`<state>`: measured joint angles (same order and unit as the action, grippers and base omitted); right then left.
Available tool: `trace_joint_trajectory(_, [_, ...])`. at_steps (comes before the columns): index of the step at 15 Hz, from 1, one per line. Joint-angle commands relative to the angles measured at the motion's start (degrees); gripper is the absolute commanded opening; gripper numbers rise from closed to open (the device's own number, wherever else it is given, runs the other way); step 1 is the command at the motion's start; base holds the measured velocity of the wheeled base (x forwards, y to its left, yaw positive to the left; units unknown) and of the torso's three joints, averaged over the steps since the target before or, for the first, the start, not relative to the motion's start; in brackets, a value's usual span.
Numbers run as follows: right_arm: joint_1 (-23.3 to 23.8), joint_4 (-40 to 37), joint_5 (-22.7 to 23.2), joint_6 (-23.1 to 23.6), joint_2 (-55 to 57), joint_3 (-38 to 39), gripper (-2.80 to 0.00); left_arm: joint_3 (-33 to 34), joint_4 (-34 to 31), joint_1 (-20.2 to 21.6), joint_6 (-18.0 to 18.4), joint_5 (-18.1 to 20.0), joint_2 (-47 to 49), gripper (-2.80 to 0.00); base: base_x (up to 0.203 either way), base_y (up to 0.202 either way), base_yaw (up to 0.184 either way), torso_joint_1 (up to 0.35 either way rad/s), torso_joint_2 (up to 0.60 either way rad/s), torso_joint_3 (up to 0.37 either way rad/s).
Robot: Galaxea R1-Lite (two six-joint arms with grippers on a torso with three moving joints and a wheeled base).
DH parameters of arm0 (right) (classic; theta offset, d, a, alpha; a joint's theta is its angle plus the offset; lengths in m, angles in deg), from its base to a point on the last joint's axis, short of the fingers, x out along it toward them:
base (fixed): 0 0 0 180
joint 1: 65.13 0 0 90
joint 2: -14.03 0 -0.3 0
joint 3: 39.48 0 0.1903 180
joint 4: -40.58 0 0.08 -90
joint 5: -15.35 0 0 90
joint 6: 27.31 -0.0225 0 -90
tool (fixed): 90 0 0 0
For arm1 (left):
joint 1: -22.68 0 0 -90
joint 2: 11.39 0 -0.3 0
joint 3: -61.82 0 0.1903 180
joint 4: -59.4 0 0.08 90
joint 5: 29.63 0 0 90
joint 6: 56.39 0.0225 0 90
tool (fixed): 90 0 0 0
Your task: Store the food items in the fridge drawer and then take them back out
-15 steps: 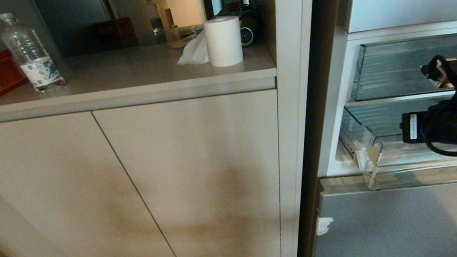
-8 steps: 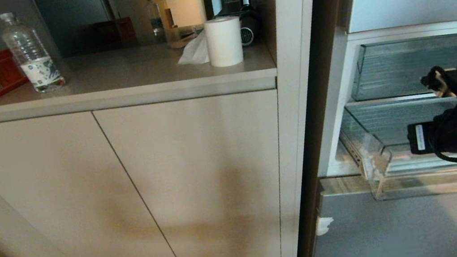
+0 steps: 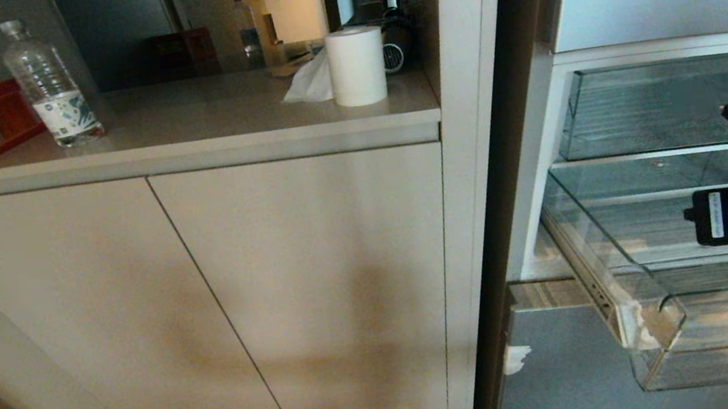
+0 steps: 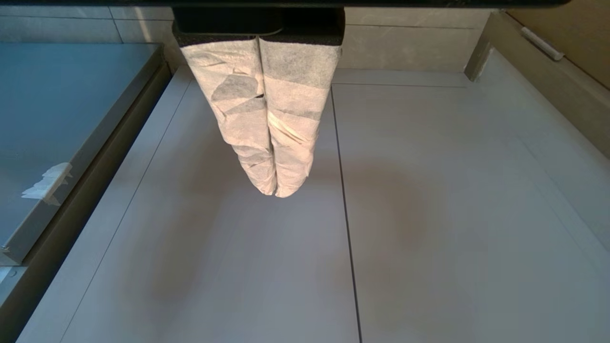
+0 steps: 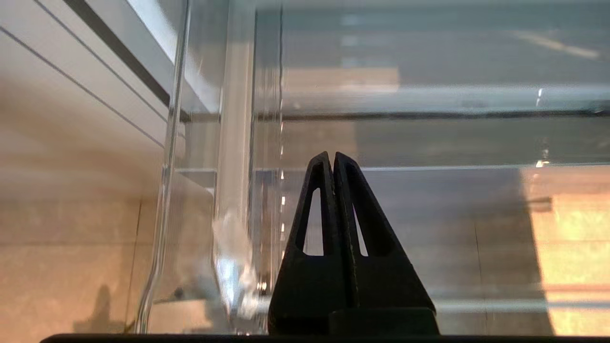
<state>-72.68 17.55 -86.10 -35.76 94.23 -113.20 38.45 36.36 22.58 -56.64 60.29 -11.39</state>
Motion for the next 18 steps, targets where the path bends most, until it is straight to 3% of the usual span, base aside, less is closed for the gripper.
trace_joint_trajectory(1, [-0.02,0.05,-0.02,-0.07,-3.75,1.16,-2.8,0.09,0.03,0.01,-0.02,-0.01,0.09,-2.8,0.0,0.0,0.0,0.0,0.0,0.0])
trace_joint_trajectory(7, [-0.34,-0.12,0.51,0.76,-26.94,8.82,-2.8,0.09,0.02,0.01,-0.02,-0.01,0.09,-2.8,0.0,0.0,0.0,0.0,0.0,0.0])
trace_joint_trajectory(11, [-0.5,-0.02,4.65,1.0,-44.07,18.61,-2.8,0.09,0.02,0.01,-0.02,-0.01,0.09,-2.8,0.0,0.0,0.0,0.0,0.0,0.0])
trace_joint_trajectory(15, [-0.54,-0.15,5.84,1.56,-55.14,30.42,-2.8,0.09,0.03,0.01,-0.02,-0.01,0.09,-2.8,0.0,0.0,0.0,0.0,0.0,0.0])
trace_joint_trajectory(18, [0.86,0.33,6.06,7.35,-62.84,40.51,-2.8,0.09,0.02,0.01,-0.02,-0.01,0.09,-2.8,0.0,0.0,0.0,0.0,0.0,0.0])
